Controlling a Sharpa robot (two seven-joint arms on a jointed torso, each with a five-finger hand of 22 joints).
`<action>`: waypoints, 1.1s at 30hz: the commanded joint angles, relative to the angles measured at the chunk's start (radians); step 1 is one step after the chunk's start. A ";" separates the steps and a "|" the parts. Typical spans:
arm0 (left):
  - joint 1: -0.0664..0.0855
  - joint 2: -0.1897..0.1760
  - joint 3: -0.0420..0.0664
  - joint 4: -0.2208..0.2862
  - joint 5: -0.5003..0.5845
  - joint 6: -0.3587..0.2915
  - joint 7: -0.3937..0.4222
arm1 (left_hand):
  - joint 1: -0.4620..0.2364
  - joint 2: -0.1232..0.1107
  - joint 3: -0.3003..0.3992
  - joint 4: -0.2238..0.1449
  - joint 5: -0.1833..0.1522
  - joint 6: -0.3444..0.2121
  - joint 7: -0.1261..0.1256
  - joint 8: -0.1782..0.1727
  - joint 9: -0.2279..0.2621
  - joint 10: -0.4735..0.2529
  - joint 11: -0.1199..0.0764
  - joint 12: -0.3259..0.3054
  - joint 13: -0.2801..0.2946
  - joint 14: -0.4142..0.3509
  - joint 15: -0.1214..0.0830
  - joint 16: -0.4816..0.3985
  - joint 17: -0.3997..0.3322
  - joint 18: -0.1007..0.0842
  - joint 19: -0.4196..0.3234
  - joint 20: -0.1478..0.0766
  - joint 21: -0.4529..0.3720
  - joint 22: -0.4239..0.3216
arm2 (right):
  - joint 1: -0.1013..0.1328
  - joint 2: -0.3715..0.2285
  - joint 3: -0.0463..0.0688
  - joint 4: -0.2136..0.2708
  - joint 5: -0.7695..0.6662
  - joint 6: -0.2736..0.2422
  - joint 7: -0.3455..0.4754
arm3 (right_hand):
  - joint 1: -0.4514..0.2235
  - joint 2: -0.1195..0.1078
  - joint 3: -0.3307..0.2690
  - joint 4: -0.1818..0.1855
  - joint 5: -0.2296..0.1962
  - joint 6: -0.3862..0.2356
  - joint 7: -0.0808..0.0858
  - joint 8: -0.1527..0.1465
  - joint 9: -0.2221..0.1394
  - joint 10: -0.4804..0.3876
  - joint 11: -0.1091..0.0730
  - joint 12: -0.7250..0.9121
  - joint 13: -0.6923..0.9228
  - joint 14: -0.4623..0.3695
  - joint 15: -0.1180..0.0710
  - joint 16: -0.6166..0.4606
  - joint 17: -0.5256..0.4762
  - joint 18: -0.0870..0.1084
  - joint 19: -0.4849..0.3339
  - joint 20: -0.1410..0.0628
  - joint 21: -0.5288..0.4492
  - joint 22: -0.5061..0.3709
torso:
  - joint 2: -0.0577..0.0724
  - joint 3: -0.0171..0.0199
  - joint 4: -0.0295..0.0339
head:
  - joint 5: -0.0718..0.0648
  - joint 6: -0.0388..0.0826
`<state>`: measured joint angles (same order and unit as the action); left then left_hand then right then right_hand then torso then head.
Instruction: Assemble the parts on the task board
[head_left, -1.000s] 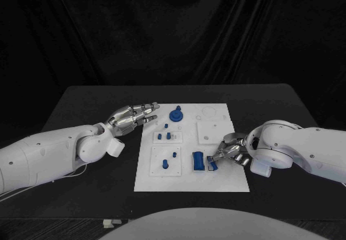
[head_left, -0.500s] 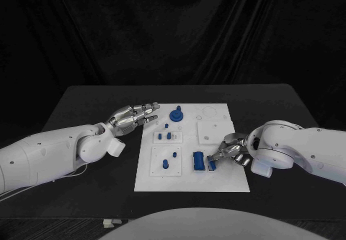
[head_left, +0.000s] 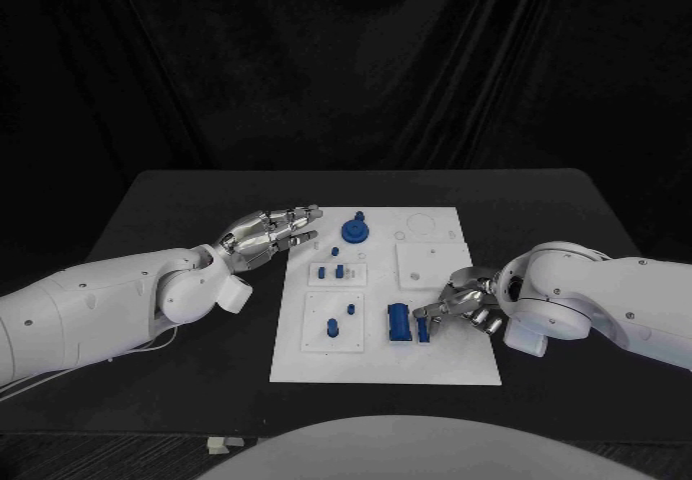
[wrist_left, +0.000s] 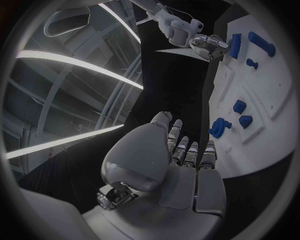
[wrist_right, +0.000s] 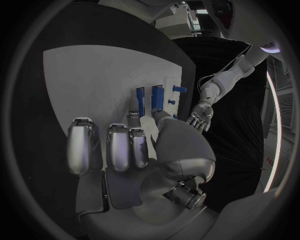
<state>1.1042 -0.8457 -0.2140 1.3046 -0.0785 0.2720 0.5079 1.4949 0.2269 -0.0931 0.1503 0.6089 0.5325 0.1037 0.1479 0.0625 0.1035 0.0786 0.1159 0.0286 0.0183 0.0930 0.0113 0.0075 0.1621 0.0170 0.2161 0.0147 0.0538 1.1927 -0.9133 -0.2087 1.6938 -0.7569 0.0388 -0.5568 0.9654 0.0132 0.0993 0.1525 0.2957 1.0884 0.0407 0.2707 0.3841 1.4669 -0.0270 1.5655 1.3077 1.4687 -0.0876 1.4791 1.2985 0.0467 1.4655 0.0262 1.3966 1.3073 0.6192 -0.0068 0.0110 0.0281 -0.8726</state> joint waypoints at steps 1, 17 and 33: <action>-0.002 0.001 0.001 0.001 0.002 0.016 0.009 | 0.006 0.003 0.005 -0.002 0.005 0.002 0.003 0.004 0.001 0.000 0.006 0.003 0.001 0.001 0.008 0.006 0.001 0.020 0.002 0.005 -0.002 -0.001 | -0.002 -0.004 0.000 0.005 -0.006 0.004 -0.020 | 0.005 -0.014 -0.011 -0.003 -0.024 -0.007 -0.001 0.010 0.011 0.104 -0.008 0.005 0.263 0.057 -0.008 -0.001 0.000 -0.002 0.029 -0.009 -0.006 0.204 | 0.000 0.0000 0.0003 | 0.000 0.000; -0.003 -0.008 0.001 0.006 0.002 0.002 0.050 | -0.008 -0.008 0.010 -0.005 0.000 0.023 0.005 0.012 0.004 0.009 0.008 0.013 0.003 0.004 0.008 0.009 0.003 0.020 0.007 0.003 0.001 0.006 | 0.058 -0.116 0.001 0.079 -0.015 -0.223 0.103 | -0.311 0.074 -0.226 0.142 -0.161 -0.007 -0.024 0.146 0.119 0.104 -0.026 0.005 0.263 0.059 -0.023 0.003 0.008 -0.001 0.029 -0.022 -0.008 0.204 | 0.000 0.0000 -0.0001 | -0.001 0.000; -0.003 -0.016 0.001 0.031 -0.065 -0.102 0.194 | -0.107 -0.023 -0.100 0.144 -0.135 -0.054 -0.047 -0.027 -0.009 0.009 -0.031 0.020 0.001 -0.003 -0.036 0.003 -0.001 0.018 0.007 -0.047 0.001 -0.003 | 0.071 -0.096 0.000 0.019 0.320 -0.511 0.743 | -0.213 0.200 -0.486 0.137 -0.200 -0.125 0.107 0.073 0.031 -0.535 0.144 -1.088 -0.714 -0.464 0.175 -1.042 -1.070 0.116 -0.538 0.149 -1.189 -0.435 | -0.006 0.0009 0.0010 | -0.013 0.000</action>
<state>1.1030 -0.8643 -0.2142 1.3329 -0.1120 0.2127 0.6297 1.3945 0.2031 -0.1911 0.2935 0.4750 0.4811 0.0564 0.1221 0.0541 0.1101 0.0531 0.1384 0.0299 0.0144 0.0603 0.0179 0.0076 0.1622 0.0223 0.1730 0.0148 0.0511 1.2692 -1.0096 -0.2084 1.7183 -0.5421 -0.4006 -0.0256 0.7448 0.2124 -0.3792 0.2899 0.1014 0.9668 0.1410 0.3460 0.4232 0.9494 0.1004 0.5234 0.6357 1.0197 0.0736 0.4756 0.2513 0.1725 0.9449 0.1634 0.2424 0.9041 0.6158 -0.0064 0.0110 0.0158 -0.8726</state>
